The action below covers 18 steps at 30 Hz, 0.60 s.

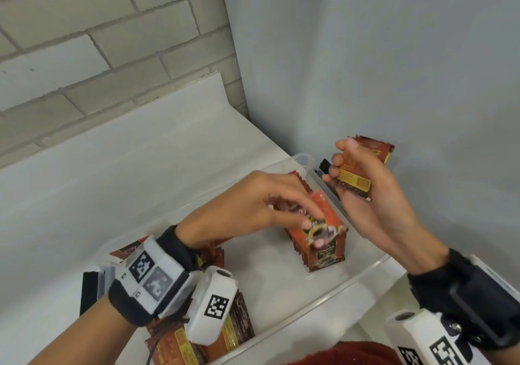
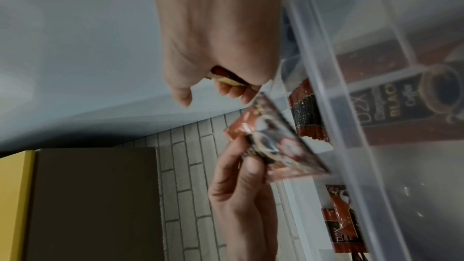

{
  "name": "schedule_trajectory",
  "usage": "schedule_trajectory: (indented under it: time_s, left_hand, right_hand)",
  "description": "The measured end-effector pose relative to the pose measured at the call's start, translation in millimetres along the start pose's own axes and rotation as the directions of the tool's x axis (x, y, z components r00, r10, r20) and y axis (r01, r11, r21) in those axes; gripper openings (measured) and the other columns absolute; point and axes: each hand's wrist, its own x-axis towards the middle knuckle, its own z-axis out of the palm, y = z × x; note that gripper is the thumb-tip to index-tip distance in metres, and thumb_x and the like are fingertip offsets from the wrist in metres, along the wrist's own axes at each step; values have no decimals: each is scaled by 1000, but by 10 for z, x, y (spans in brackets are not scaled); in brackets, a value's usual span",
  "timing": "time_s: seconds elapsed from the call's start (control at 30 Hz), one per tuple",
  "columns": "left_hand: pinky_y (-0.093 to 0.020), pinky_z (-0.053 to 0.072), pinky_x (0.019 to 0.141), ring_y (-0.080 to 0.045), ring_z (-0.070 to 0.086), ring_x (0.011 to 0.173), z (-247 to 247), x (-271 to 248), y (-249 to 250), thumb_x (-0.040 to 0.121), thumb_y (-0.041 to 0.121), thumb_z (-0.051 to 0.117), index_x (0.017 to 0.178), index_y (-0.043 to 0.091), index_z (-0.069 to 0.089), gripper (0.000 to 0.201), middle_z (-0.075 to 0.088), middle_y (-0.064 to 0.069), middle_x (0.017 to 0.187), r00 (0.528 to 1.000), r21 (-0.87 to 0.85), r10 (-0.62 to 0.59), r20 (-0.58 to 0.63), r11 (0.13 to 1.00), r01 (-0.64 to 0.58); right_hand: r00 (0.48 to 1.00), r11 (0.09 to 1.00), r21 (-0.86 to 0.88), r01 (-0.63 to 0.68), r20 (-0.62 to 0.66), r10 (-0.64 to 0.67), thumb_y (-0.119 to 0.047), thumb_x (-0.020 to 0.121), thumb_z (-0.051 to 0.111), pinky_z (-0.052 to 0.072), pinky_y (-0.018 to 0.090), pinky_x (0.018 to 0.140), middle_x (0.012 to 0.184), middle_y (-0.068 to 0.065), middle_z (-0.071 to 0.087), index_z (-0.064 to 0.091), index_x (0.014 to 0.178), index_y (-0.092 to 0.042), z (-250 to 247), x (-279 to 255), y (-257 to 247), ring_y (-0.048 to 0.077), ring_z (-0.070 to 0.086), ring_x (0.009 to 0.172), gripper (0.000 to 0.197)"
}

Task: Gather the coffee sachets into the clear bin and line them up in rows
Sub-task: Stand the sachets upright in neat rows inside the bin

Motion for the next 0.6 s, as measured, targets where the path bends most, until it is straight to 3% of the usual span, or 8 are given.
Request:
schedule_trajectory:
  time_s: [0.07,0.13,0.17,0.27,0.4,0.5,0.6]
  left_hand:
    - [-26,48,75,-8,58,79,94,24,-37,82,14,72,105,10,75,23,63,-7,92,991,118,49,121,991,-64]
    - [-7,36,71,5,47,73,204,72,-83,83,14,70,107,10,74,25,56,-5,84,975,238,103,198,959,-150]
    - [-3,31,70,7,41,73,253,101,-107,84,13,69,109,9,73,26,51,-4,82,968,289,112,226,941,-176]
    - [-8,28,71,0,28,77,370,176,-178,85,10,67,112,7,71,28,41,-3,82,943,410,145,298,873,-264]
    - [-17,23,67,-10,28,81,523,226,-216,82,9,67,106,9,74,25,33,1,80,906,518,250,343,754,-404]
    - [-20,20,67,-9,22,81,600,226,-242,81,13,70,105,13,74,24,28,4,84,898,575,260,356,696,-430]
    - [-24,21,68,-13,27,85,614,210,-242,82,20,71,109,19,72,27,28,4,88,907,617,221,360,673,-408]
  right_hand:
    - [1000,999,29,16,-22,-15,-33,81,65,46,25,75,73,-2,53,58,88,-16,-26,25,21,11,52,67,19]
    - [1000,999,42,14,-20,-14,-35,80,66,47,26,75,73,-1,54,59,93,-16,-39,32,34,12,52,68,24]
    - [1000,999,43,14,-15,-14,-35,80,66,47,26,75,74,-1,55,59,95,-15,-42,32,35,12,52,68,26]
    - [1000,999,37,13,-14,-12,-38,80,66,46,26,76,74,-2,55,60,98,-15,-46,32,36,10,54,68,29]
    - [1000,999,33,5,-16,-5,-39,80,64,45,27,79,73,-2,57,61,97,-15,-52,26,45,9,55,67,29]
    - [1000,999,38,-5,-4,5,-41,78,67,45,27,80,74,-2,57,61,98,-15,-64,26,45,10,54,67,34]
    - [1000,999,32,-9,0,9,-42,78,65,45,26,80,74,-1,56,60,98,-16,-74,27,46,10,53,67,33]
